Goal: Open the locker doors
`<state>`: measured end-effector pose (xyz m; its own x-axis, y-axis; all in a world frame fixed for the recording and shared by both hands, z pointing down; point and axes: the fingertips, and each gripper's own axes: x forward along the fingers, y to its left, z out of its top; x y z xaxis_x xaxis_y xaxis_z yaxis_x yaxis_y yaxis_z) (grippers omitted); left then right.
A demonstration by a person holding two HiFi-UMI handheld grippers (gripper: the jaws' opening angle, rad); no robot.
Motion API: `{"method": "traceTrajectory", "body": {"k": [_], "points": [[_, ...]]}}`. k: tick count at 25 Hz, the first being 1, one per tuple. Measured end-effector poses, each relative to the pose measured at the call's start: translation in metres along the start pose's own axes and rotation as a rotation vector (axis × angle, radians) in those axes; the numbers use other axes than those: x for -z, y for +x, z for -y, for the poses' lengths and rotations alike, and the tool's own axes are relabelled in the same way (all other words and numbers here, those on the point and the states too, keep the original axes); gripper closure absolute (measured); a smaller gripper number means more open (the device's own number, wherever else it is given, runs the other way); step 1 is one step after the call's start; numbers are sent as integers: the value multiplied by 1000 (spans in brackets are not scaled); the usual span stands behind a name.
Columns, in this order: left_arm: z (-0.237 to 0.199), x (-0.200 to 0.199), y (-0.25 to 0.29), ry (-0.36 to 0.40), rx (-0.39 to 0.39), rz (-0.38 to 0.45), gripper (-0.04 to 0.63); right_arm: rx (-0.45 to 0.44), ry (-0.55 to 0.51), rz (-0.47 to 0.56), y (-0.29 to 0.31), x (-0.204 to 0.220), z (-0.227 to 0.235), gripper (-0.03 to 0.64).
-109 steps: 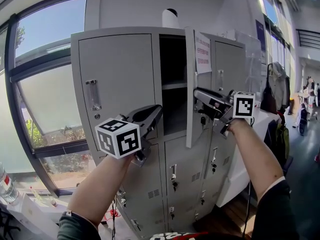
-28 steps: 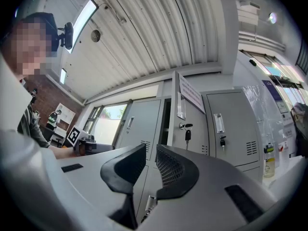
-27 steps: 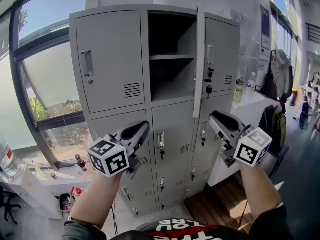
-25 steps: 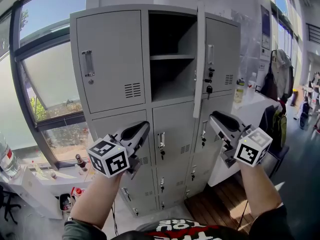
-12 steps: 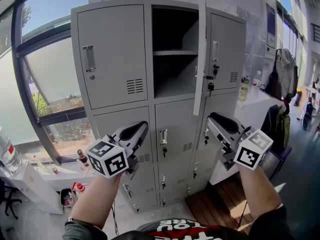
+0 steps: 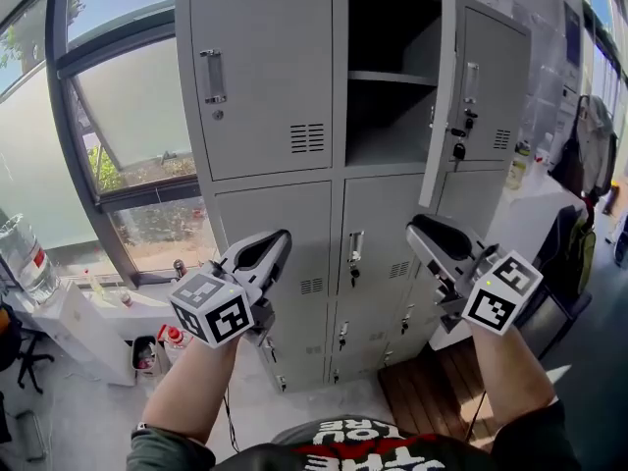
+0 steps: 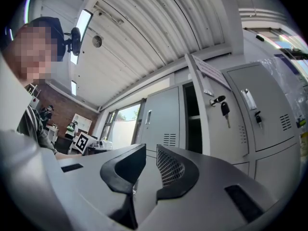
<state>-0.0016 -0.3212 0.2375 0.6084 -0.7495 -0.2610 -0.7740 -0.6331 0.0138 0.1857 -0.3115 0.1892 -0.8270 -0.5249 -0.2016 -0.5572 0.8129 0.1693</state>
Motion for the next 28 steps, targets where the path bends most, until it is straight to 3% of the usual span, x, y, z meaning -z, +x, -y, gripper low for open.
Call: {"method": "traceTrajectory", "body": {"k": [11,18,22,28], "points": [[-87,13,-101,-19,-124,-27,595,-65,42,-51,97,62,-68,533],[-128,35,-162,-60,-144,-50,594,-74,92,-67,153,112,-108,532],[-140,55,-176,-84,-128,-66,594,-5,110,-103,156,150,-99,532],[-139,95,-159,-145,-62,-119,595,158,146,-159,131,195,-48,532]]}}
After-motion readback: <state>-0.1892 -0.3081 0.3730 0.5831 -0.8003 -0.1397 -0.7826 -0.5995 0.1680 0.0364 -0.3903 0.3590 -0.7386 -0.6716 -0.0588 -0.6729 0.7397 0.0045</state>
